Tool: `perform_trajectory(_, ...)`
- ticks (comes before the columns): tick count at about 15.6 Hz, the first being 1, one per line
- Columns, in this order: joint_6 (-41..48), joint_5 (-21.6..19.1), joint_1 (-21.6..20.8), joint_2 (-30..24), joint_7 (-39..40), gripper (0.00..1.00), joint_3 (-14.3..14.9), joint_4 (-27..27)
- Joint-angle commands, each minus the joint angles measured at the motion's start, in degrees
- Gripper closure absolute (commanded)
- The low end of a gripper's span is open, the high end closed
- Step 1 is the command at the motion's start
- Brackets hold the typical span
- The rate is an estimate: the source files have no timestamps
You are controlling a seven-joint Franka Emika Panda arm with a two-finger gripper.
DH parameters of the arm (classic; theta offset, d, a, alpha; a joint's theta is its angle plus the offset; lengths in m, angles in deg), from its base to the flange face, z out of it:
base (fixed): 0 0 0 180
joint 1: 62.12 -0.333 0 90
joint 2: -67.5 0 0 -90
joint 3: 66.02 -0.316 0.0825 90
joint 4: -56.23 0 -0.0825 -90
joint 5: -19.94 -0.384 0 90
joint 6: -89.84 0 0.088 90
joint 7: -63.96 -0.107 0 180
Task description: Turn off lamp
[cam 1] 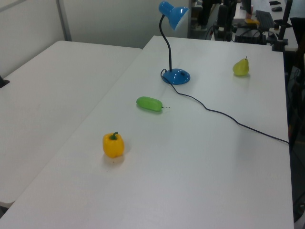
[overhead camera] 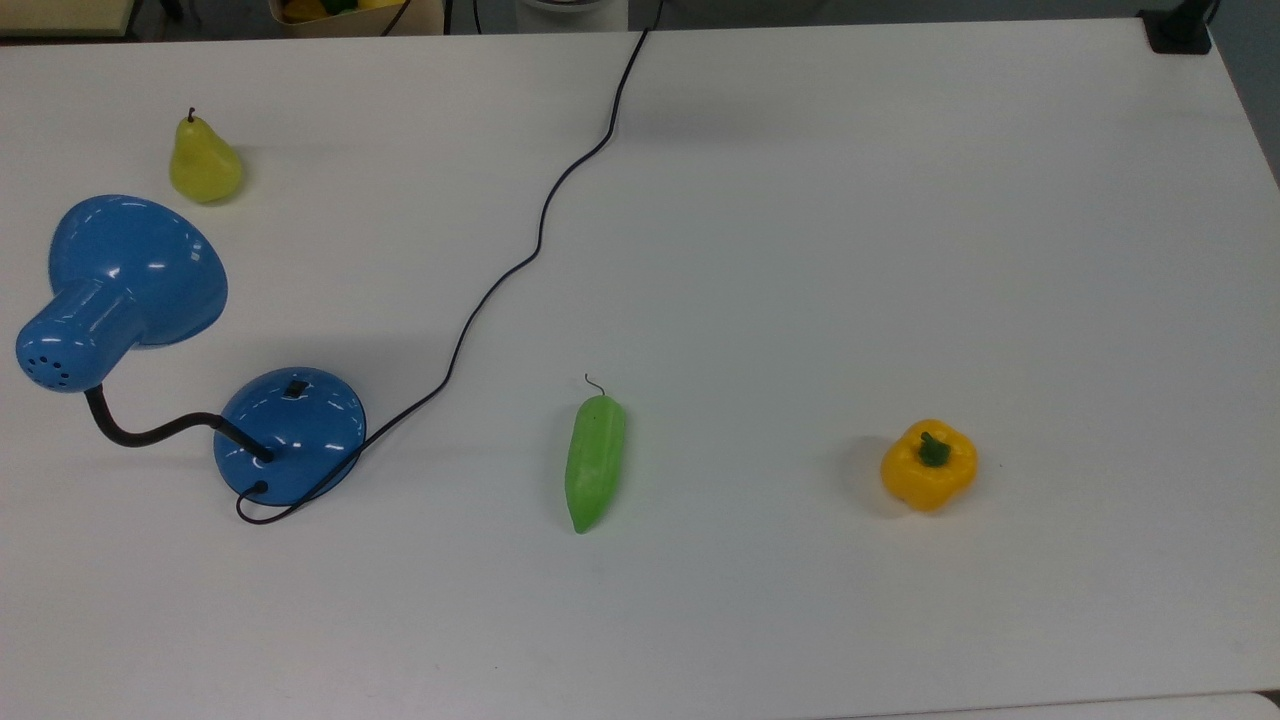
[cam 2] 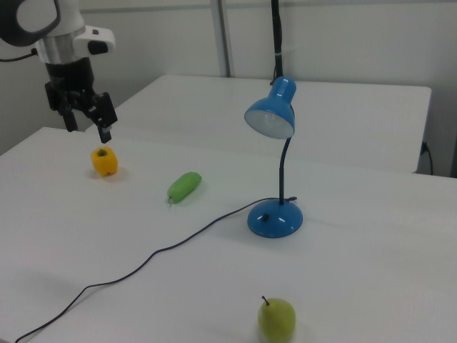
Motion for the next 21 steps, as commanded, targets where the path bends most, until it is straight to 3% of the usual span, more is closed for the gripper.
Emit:
perform_trajectory(1,-3.0,0.2,-0.1,1.4,0.4,0.00,-0.8,0.7)
perform_trajectory(4,-6.7,0.6,-0.4,2.1,2.2,0.00,-0.7,2.0)
perform_trajectory(7,-8.0,4.2,-0.8,2.4,6.1,0.00,-0.7,2.5)
perform_trajectory(10,-8.1,4.6,-0.8,2.8,10.9,0.00,0.7,2.3)
perform_trajectory(21,-7.8,4.4,-0.9,2.4,11.1,0.00,1.8,2.0)
